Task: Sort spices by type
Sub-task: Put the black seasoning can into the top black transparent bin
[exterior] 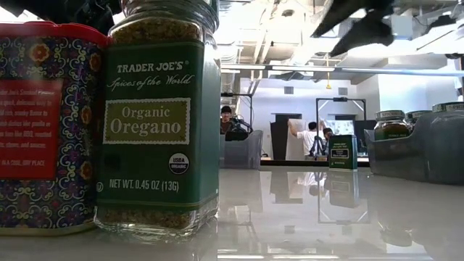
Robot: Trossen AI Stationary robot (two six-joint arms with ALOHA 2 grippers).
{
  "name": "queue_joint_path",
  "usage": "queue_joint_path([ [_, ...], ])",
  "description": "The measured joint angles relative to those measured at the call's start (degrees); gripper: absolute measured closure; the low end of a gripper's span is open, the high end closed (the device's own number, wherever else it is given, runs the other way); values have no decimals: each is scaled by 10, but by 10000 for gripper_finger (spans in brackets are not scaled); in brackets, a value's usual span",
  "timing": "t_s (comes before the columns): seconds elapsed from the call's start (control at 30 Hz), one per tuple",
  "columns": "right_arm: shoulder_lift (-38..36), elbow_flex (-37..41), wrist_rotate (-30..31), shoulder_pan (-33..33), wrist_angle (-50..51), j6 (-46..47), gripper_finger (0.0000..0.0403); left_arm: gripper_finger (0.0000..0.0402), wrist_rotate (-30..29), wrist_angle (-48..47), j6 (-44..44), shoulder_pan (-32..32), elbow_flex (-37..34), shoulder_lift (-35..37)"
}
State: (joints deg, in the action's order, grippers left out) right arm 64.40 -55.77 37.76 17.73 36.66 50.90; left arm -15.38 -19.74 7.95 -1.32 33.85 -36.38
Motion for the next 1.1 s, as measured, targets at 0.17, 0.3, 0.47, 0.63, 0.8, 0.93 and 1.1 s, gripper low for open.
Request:
queue_joint_path([
  [0.17, 22, 0, -1, -54, -38, -2, 101, 164, -23, 2, -26, 0, 0, 0],
  [0.3, 27, 0, -4, -91, -44, -1, 101, 154, -38, 1, -40, -2, 0, 2],
  [0.47, 35, 0, -4, -136, -79, 6, 101, 135, -40, -6, -80, -27, 0, 31],
  [0.63, 57, 0, -23, -177, -128, -17, 101, 132, -41, -18, -148, -57, 0, 66],
  [0.8, 87, -1, -53, -219, -163, -32, 101, 133, -41, -36, -193, -74, 0, 94],
  [0.93, 129, -53, -107, -258, -93, -44, 101, 133, -40, -70, -178, -84, 0, 113],
  [1.1, 198, -165, -146, -318, 74, -100, 101, 134, -29, -104, -150, -94, 0, 134],
])
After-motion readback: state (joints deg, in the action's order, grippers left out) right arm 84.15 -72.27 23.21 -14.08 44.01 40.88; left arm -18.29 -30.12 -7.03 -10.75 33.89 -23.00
